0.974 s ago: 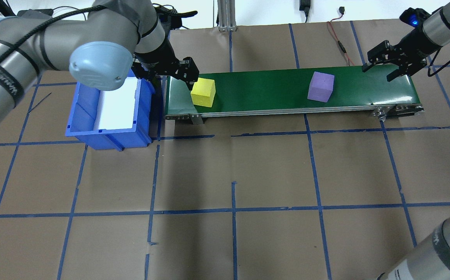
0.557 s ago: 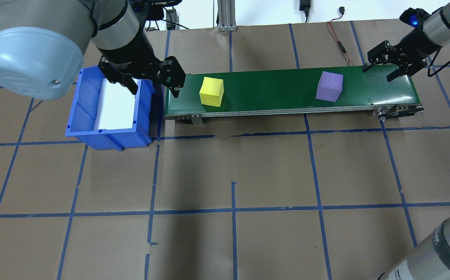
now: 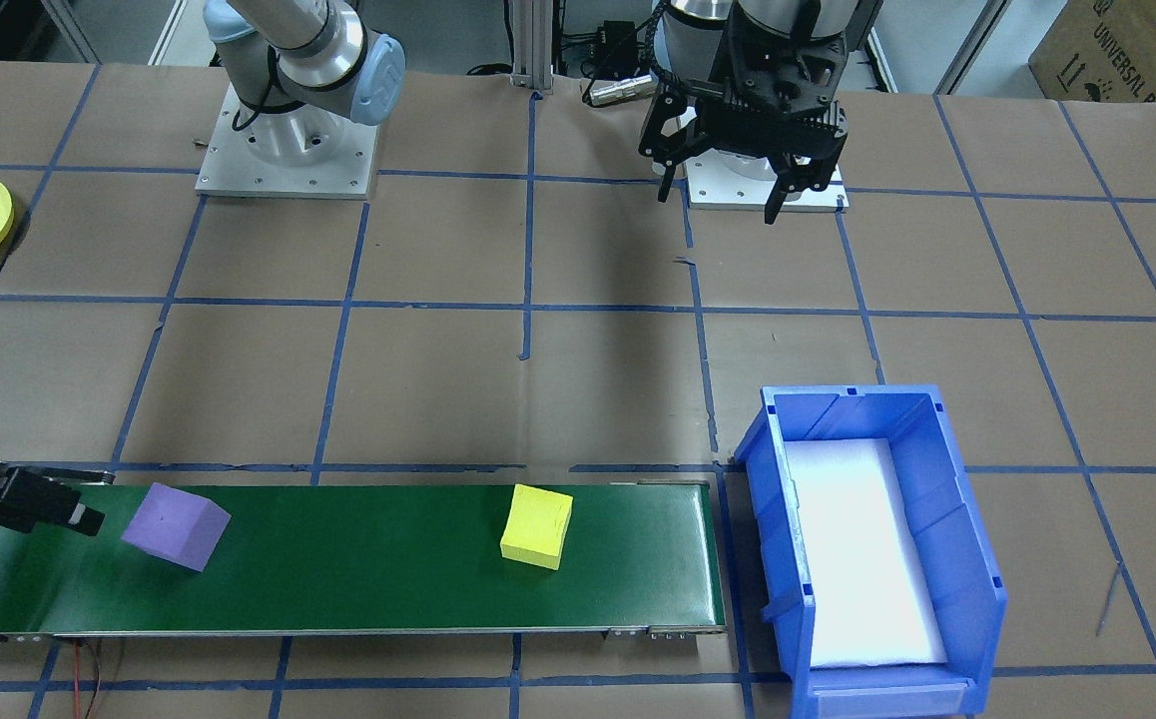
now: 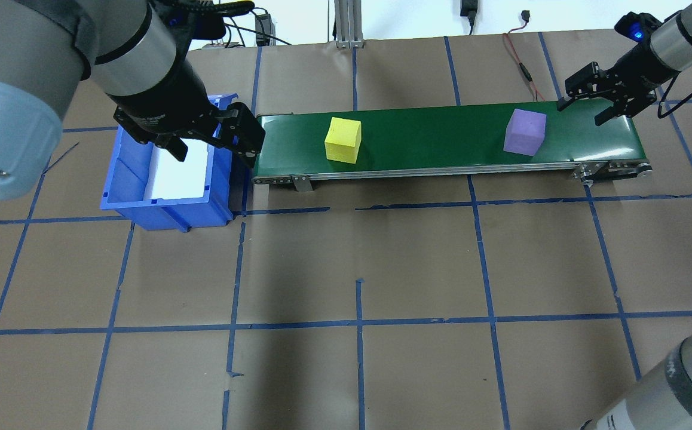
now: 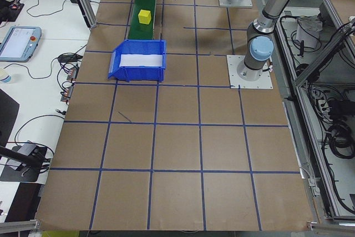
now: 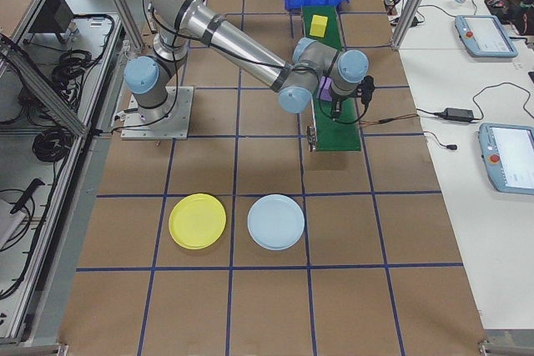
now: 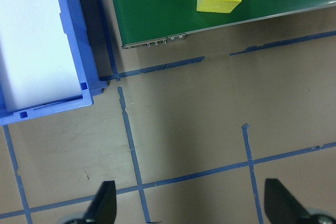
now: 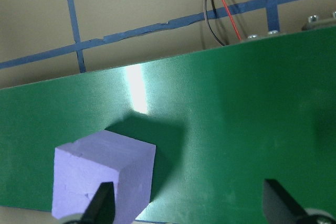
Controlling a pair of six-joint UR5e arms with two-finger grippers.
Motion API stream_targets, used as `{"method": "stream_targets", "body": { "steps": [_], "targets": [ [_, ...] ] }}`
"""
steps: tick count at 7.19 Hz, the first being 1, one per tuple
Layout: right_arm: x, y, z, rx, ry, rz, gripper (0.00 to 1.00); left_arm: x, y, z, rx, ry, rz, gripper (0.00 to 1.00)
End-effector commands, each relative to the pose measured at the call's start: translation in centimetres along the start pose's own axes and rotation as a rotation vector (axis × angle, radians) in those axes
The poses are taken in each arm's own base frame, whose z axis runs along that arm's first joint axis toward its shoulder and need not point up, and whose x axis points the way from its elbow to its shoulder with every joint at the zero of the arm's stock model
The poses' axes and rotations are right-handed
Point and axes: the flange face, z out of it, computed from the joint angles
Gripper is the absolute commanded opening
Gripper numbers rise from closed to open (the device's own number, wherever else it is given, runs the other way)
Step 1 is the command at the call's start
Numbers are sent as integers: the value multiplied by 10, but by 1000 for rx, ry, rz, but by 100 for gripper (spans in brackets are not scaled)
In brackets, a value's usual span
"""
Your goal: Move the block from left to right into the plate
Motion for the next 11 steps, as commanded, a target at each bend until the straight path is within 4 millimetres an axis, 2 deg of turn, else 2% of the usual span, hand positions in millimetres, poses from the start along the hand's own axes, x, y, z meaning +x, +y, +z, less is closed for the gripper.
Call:
{"method": "stream_targets", "body": {
  "steps": [1, 9, 11],
  "targets": [
    [0, 0, 0, 0, 0, 1, 100, -23, -6, -3, 17, -4, -41, 100],
    [4, -3, 6, 0, 5, 10, 100, -22, 2, -10, 20, -6, -41, 100],
    [16, -16, 25, 39, 23, -7, 100, -22, 3, -11, 21, -8, -42, 100]
  ]
}}
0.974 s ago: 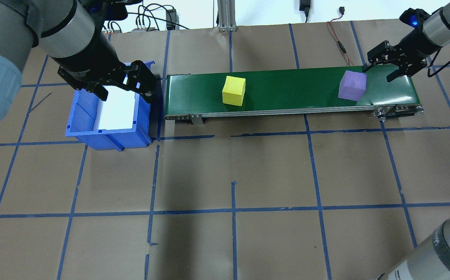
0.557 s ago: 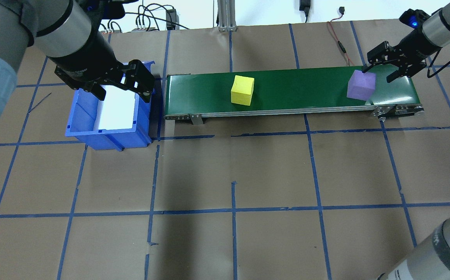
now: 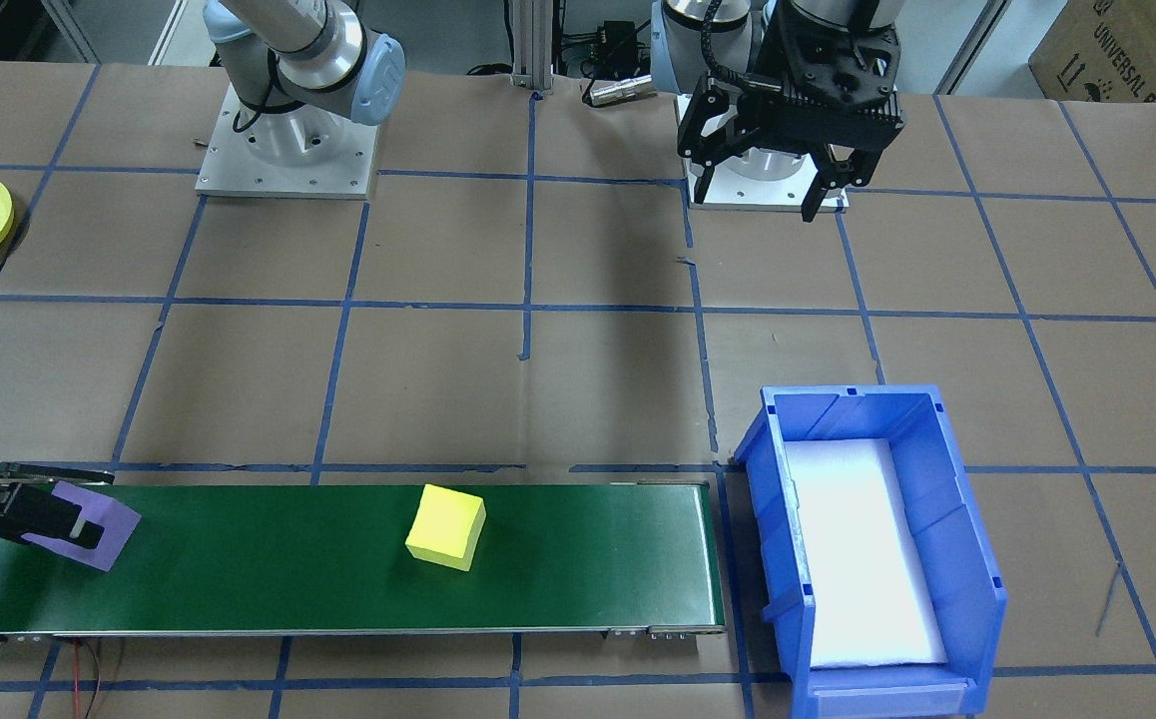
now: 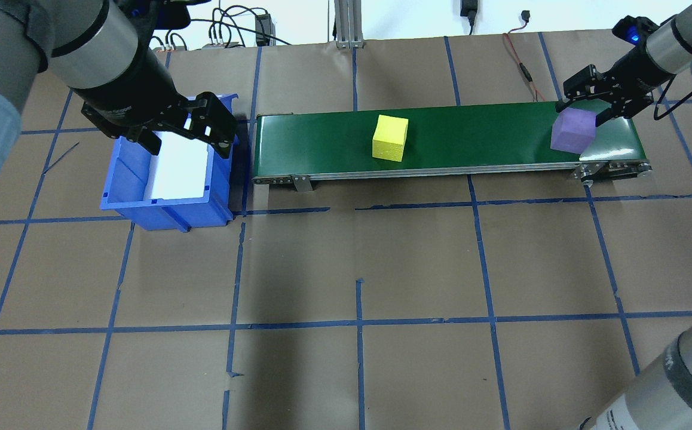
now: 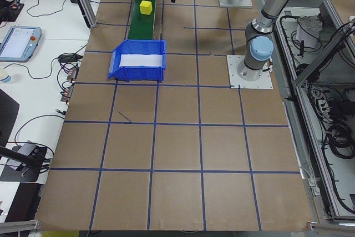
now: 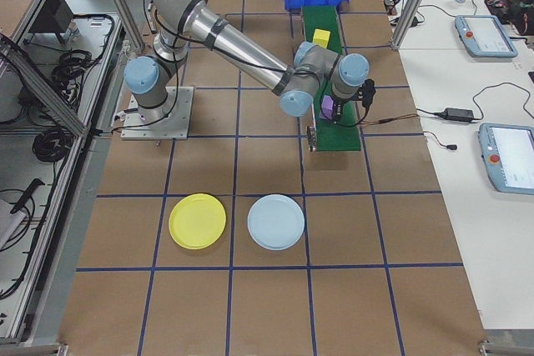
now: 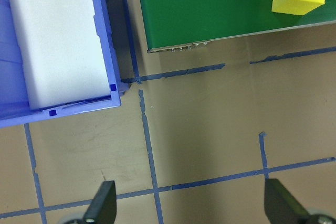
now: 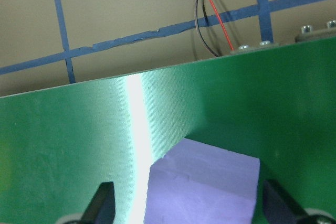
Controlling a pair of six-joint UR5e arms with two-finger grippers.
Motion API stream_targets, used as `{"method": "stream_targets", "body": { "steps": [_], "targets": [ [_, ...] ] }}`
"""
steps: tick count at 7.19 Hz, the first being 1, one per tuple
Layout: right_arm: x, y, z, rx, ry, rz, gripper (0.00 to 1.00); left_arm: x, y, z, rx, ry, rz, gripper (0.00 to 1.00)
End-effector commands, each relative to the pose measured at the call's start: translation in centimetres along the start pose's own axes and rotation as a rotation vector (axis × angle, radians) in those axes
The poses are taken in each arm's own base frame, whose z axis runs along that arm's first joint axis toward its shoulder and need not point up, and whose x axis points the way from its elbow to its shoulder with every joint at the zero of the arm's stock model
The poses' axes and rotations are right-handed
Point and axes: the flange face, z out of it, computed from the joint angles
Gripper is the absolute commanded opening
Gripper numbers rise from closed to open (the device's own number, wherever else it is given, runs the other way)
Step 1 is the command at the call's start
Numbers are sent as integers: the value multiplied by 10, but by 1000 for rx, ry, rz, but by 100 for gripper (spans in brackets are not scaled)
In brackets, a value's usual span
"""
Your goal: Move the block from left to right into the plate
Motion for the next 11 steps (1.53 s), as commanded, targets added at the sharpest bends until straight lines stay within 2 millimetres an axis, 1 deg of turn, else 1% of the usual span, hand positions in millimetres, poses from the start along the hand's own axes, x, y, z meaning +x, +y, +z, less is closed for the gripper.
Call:
{"method": "stream_targets", "body": {
  "steps": [1, 2, 3, 4, 5, 6, 7, 8, 10, 11],
  "targets": [
    [9, -4, 14, 8, 23, -8, 100, 0, 0, 0, 1, 1, 0, 100],
    [15, -1, 15, -13, 88, -11, 100, 0, 0, 0, 1, 1, 0, 100],
    [19, 1, 15, -28, 124, -11, 72, 0, 0, 0, 1, 1, -1, 100],
    [22, 3, 13, -40, 159, -12, 52, 0, 0, 0, 1, 1, -1, 100],
    [23, 4, 6, -49, 196, -17, 31, 0, 0, 0, 1, 1, -1, 100],
    [19, 3, -19, -26, 263, -33, 20, 0, 0, 0, 1, 1, -1, 100],
    [15, 7, -33, -15, 284, -86, 18, 0, 0, -1, 2, 1, 0, 100],
    [48, 13, -62, -2, 331, -141, 18, 0, 0, -1, 2, 1, -1, 100],
    [156, 44, -120, -10, 392, -247, 20, 0, 0, -1, 2, 1, -1, 100],
    [208, 64, -131, -39, 422, -236, 20, 1, 0, -1, 2, 1, 0, 100]
  ]
}}
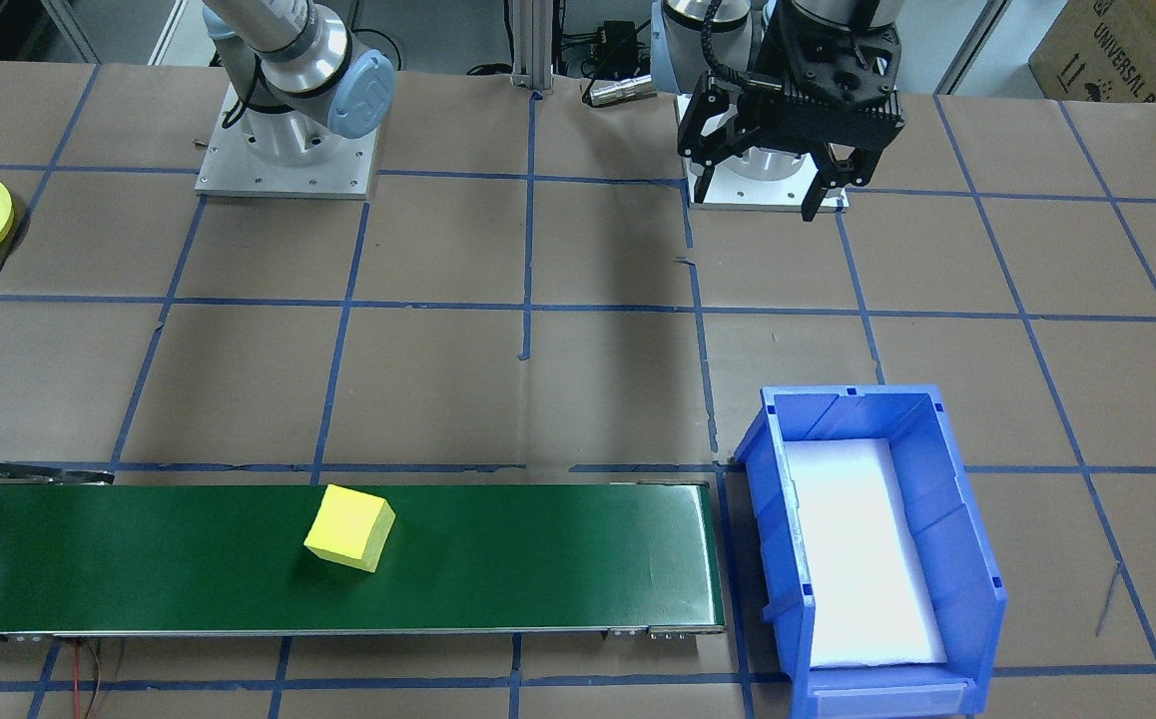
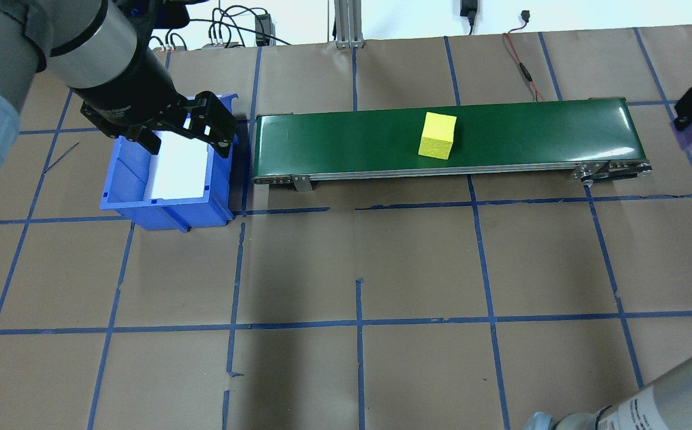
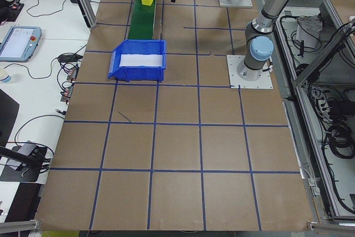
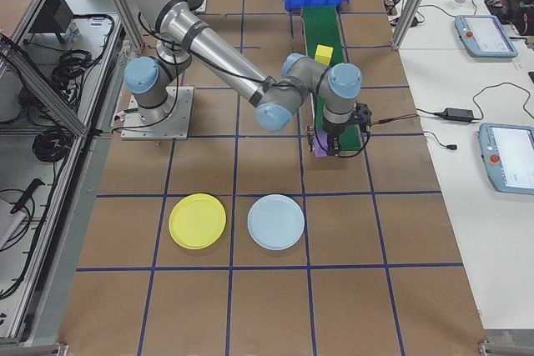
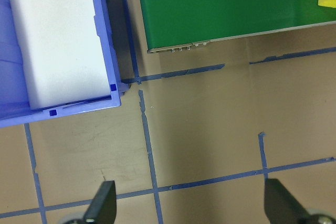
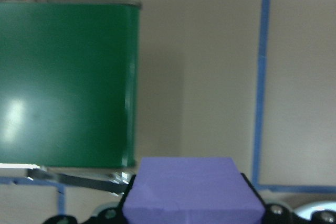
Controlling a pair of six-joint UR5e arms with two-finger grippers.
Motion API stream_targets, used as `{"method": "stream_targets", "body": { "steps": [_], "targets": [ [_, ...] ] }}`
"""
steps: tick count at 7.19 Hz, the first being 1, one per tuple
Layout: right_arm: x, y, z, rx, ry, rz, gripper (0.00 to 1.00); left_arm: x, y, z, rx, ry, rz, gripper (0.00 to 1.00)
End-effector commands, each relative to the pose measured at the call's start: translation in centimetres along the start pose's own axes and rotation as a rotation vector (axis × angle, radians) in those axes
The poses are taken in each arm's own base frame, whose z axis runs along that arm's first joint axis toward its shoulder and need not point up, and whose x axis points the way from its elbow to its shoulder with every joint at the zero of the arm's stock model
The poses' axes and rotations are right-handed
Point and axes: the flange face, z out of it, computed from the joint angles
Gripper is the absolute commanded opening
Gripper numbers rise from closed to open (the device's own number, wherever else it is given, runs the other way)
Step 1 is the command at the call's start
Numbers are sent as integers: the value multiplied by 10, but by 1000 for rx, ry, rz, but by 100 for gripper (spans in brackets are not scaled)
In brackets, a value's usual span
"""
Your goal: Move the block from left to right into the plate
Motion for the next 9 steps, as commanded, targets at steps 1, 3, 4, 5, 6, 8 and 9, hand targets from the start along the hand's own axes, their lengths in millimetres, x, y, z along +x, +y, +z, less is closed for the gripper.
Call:
{"method": "stream_targets", "body": {
  "steps": [1, 3, 4, 5, 6, 8, 9],
  "targets": [
    [92, 66, 15, -63, 46, -8, 20, 0, 0, -1, 1, 0, 0, 100],
    [132, 113, 65, -92, 52, 71, 20, 0, 0, -1, 1, 0, 0, 100],
    [140, 123, 80, -105, 46, 85, 23, 0, 0, 0, 2, 1, 0, 100],
    [142, 123, 88, -99, 38, 83, 42, 0, 0, -1, 3, 0, 0, 100],
    [141, 124, 83, -96, 39, 77, 99, 0, 0, -2, 5, 1, 1, 100],
    [143, 121, 69, -84, 58, 77, 100, 0, 0, -2, 5, 1, 0, 100],
    [141, 121, 49, -65, 79, 84, 100, 0, 0, -2, 8, 1, 0, 100]
  ]
}}
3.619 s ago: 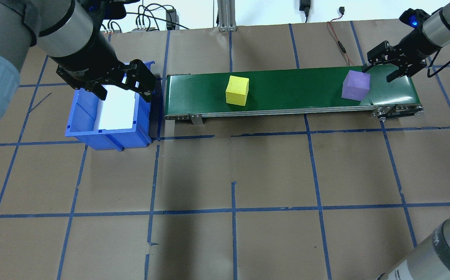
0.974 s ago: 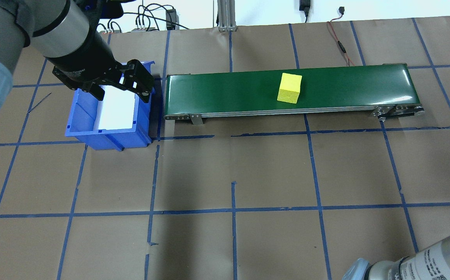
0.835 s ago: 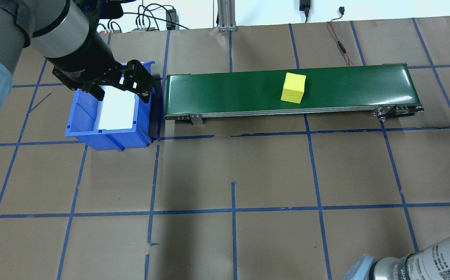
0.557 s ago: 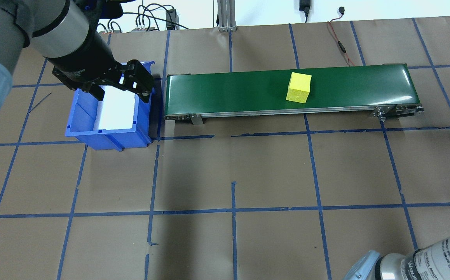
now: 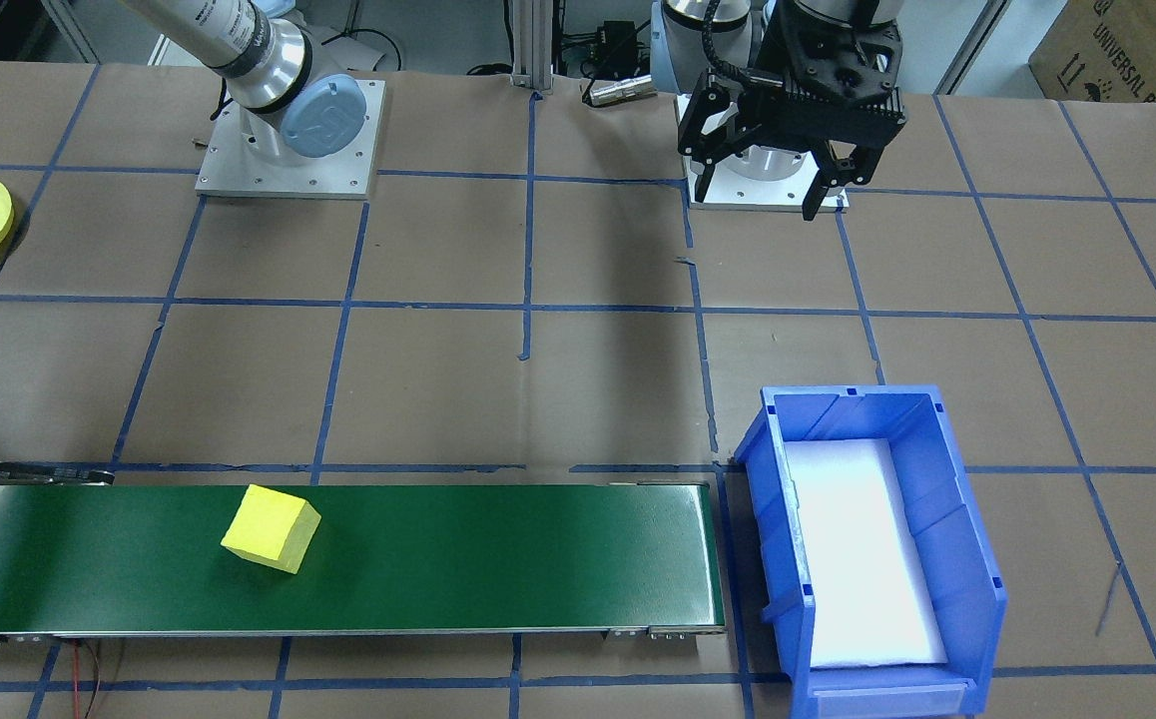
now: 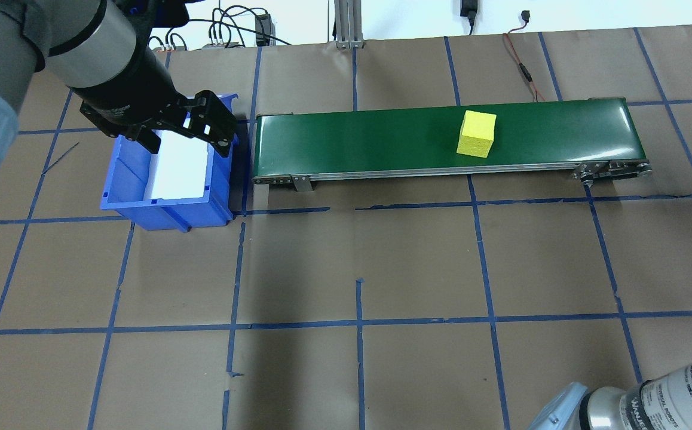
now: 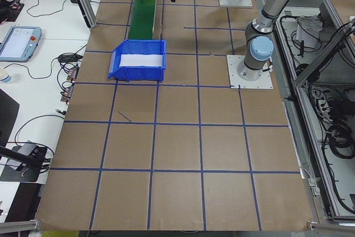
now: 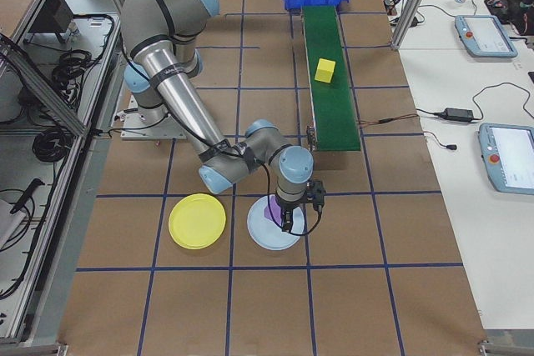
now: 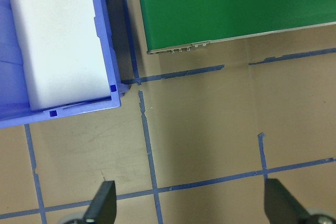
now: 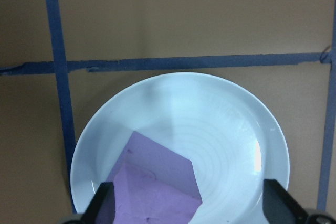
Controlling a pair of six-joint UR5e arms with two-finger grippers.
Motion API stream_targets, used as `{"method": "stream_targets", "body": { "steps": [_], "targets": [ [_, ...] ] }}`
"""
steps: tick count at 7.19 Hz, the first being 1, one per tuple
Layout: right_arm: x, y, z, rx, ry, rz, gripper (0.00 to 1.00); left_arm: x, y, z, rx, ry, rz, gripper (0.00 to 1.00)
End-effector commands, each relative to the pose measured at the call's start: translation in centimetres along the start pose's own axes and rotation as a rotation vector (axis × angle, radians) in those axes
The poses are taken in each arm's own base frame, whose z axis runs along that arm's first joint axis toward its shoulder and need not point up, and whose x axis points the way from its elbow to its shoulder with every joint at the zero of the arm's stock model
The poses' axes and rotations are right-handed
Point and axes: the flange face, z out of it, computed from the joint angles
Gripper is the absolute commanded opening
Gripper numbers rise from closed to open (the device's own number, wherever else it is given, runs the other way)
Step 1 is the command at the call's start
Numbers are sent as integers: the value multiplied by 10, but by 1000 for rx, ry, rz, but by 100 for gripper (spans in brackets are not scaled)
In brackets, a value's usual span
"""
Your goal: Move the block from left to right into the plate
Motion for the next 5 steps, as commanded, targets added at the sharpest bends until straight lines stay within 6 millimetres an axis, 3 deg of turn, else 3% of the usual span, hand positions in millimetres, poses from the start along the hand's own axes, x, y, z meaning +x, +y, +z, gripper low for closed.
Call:
{"method": "stream_targets", "body": {
  "steps": [1, 3, 4, 5],
  "targets": [
    [-19, -5, -48, 41, 32, 8, 100, 0, 0, 0, 2, 0, 0, 100],
    [-153, -78, -74, 48, -36, 45, 100, 0, 0, 0, 2, 0, 0, 100],
    [-183, -90, -80, 13, -123, 125, 100, 0, 0, 0, 2, 0, 0, 100],
    [-231, -106, -86, 15, -221, 197, 100, 0, 0, 0, 2, 0, 0, 100]
  ]
}}
